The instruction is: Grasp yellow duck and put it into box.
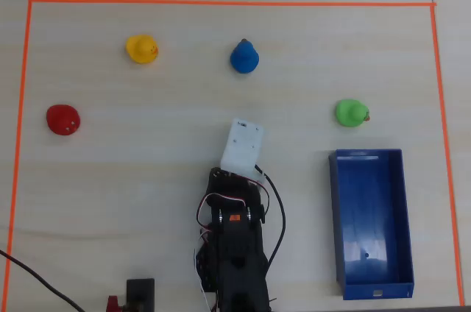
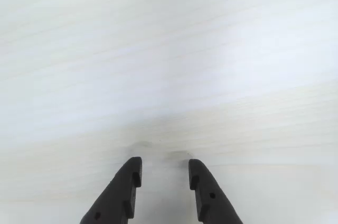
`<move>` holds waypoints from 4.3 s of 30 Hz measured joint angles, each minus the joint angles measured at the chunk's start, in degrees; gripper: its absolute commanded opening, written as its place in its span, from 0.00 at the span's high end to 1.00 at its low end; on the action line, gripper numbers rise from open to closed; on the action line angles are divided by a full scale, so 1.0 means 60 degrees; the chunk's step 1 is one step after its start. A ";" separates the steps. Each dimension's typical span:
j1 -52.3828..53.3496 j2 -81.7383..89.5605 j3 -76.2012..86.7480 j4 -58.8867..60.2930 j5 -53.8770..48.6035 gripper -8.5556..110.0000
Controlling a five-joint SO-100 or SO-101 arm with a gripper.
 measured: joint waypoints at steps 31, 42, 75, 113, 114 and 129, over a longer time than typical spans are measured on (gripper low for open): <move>0.0000 0.0000 0.0000 0.0000 0.0000 0.84; 0.0000 0.0000 0.0000 0.0000 0.0000 0.84; -0.0776 -0.4805 -0.5947 -0.0645 0.0527 0.51; -0.3325 -2.1855 -1.9614 -0.2476 0.4717 0.51; -0.3311 -2.1855 -1.9556 -0.2651 0.4658 0.51; -0.2725 -2.2617 -1.9204 -0.4175 0.3970 0.61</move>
